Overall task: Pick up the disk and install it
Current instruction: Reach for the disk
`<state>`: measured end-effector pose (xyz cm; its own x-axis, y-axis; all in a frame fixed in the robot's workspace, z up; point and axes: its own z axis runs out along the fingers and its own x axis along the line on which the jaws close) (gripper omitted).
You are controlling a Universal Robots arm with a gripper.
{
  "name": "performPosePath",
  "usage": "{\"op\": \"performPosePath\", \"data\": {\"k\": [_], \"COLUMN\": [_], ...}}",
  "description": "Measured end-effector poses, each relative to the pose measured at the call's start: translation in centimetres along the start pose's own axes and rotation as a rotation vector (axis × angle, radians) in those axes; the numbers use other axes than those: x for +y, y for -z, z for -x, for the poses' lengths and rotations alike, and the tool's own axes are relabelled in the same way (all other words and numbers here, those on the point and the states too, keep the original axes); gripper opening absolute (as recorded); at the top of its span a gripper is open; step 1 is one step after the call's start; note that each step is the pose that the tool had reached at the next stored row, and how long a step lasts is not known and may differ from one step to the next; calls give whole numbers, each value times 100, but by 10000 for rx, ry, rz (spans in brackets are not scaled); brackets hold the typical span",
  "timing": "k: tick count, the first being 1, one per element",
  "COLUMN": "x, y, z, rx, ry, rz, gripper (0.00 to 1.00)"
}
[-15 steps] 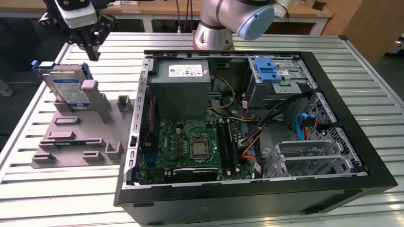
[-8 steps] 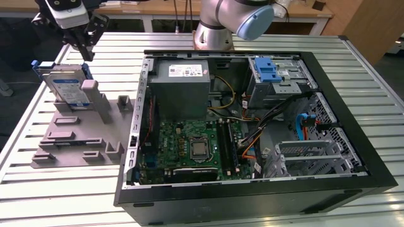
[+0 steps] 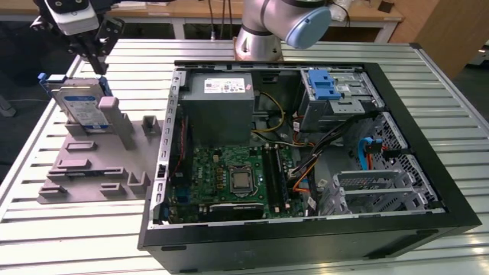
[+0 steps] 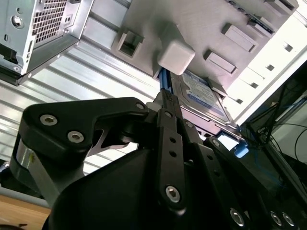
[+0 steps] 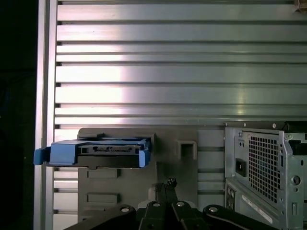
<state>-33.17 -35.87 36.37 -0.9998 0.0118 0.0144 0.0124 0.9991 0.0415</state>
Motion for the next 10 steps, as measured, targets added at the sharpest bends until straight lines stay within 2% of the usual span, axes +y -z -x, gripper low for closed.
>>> {"op": "performPosePath", "data": {"k": [10], "x": [5], "y": [-12], "z": [-146], "rx": [0], "ry": [-1], "rz": [0], "gripper": [11]}}
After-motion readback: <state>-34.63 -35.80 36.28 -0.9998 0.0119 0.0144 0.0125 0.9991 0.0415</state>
